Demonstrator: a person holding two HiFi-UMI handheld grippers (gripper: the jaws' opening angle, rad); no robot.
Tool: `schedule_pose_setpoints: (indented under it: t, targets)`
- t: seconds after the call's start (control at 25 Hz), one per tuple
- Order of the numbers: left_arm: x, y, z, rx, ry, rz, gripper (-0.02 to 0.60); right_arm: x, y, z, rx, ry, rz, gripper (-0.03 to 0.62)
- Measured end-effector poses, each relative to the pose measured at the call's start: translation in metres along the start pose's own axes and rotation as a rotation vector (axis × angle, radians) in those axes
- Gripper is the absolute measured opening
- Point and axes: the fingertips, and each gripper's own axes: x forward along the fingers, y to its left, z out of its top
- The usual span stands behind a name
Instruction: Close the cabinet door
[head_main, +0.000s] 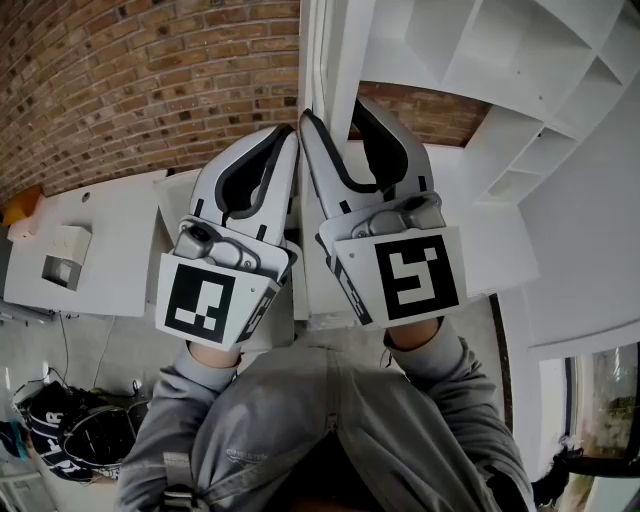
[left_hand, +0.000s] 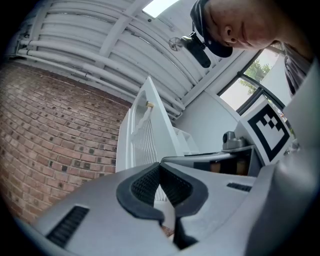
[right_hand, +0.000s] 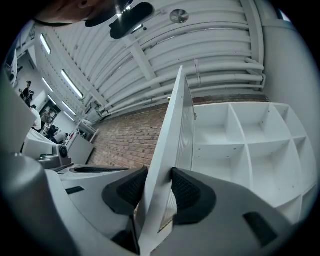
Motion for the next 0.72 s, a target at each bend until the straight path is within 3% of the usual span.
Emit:
schedule_pose_setpoints:
  t: [0.72]
  targets:
    - [0.020, -0.025, -0.013, -0.039, 0.009, -0.110, 0.006, -0.024, -0.047, -0.007, -0.006, 0.040, -0.092, 0.118]
